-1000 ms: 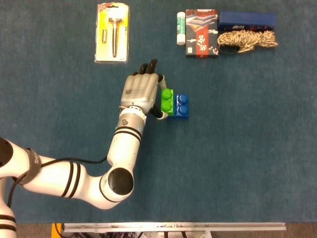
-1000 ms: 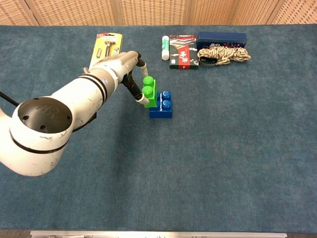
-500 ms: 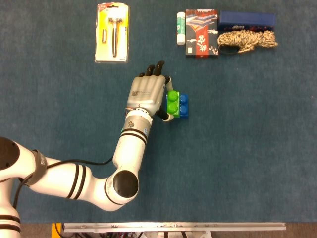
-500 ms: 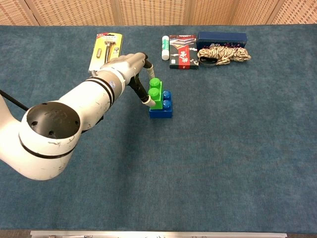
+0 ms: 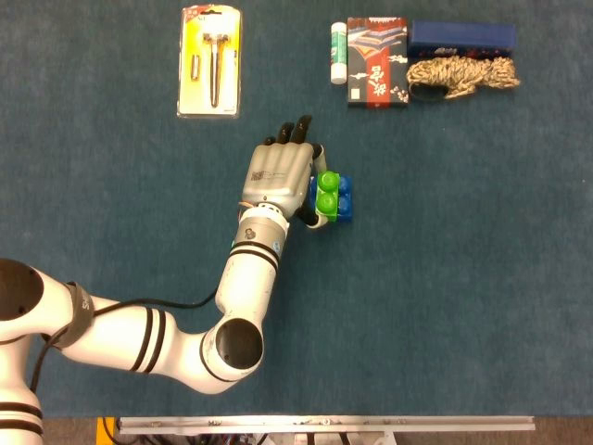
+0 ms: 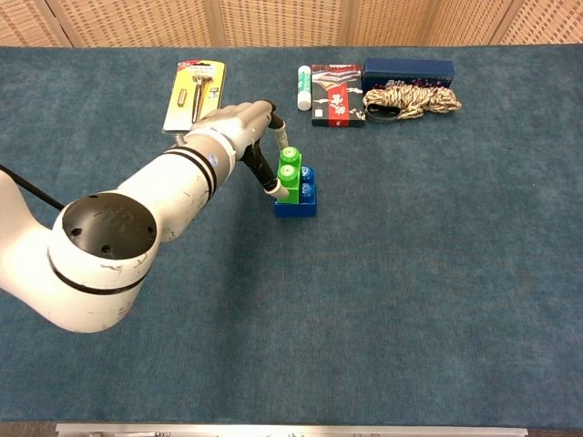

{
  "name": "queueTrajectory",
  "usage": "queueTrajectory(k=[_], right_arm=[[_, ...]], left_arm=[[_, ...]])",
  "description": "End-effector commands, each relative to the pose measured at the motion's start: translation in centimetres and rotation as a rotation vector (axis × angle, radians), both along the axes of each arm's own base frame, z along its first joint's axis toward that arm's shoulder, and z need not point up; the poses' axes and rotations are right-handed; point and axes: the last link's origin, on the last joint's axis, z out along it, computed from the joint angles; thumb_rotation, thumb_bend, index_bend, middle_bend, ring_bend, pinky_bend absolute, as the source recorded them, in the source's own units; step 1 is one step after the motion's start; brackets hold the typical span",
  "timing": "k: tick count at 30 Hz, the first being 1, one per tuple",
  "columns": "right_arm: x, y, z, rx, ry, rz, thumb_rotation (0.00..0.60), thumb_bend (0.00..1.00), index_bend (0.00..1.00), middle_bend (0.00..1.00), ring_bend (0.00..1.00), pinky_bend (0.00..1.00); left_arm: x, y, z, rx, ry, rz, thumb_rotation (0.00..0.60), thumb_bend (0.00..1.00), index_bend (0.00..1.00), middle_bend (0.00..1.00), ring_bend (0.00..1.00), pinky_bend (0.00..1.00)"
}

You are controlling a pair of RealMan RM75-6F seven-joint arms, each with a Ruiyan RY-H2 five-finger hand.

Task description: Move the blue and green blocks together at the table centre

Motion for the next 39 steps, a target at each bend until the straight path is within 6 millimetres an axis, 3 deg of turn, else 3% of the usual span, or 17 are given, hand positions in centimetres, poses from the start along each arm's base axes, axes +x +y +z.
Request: queueTrajectory(k=[1, 39], right_arm=[[0.01, 0.04, -0.01, 0.001, 0.0, 0.0, 0.6, 0.04, 0.28, 0.15, 0.0, 0.03], [0.03, -0.13, -0.3, 0.013, 0.007, 0.003, 0.6, 0.04, 0.28, 0.15, 0.0, 0.03]], left_arm=[[0.04, -0.01, -0.09, -0.001, 0.001, -0.003, 0.6, 0.13, 0.53, 0.01, 0.0, 0.15], [-0.88, 0.55, 0.31, 0.016, 0.0, 0.032, 0.6, 0.13, 0.53, 0.01, 0.0, 0.15]])
